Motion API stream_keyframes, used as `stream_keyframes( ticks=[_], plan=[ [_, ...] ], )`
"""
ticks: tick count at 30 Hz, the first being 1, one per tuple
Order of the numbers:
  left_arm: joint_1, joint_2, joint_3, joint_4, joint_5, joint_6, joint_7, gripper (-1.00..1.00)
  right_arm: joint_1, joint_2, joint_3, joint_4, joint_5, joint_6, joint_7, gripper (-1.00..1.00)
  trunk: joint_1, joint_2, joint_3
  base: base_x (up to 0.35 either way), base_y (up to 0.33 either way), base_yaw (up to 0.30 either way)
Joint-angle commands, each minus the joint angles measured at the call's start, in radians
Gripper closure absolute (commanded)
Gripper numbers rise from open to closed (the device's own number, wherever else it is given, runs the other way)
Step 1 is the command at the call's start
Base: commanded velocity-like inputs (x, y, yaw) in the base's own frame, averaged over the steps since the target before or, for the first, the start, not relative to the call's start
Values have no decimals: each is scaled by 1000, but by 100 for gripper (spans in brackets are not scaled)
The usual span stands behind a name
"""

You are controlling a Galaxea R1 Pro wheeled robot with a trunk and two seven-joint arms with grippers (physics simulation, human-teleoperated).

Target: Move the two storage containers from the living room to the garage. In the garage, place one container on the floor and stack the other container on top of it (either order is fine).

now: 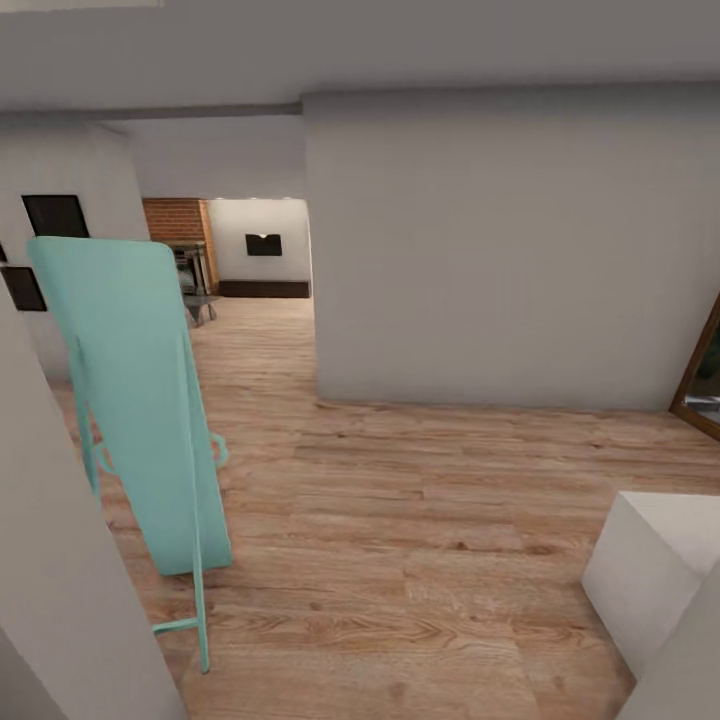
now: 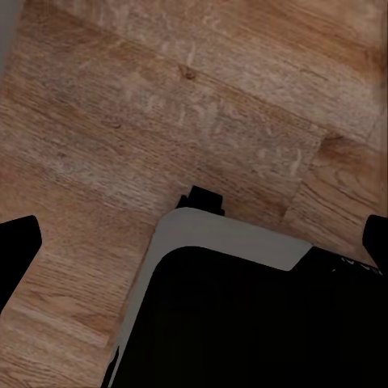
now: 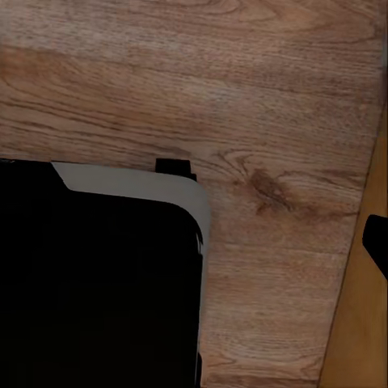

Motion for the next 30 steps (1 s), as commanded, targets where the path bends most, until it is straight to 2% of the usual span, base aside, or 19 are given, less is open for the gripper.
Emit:
stream_keyframes(
  ticks=[1, 26, 30],
  plan=[
    [-1, 0, -9, 0, 8, -2, 3, -100, -1, 0, 10, 3, -9, -6, -1, -100, 1, -1, -1, 322, 0, 0],
    [-1, 1, -9, 1, 8, 8, 2, -100, -1, -4, 19, 3, -1, -12, 0, -100, 1, -1, -1, 322, 0, 0],
    [-1, 1, -9, 1, 8, 9, 1, -100, -1, -3, 17, 3, 44, -10, -2, -100, 1, -1, -1, 322, 0, 0]
  ],
)
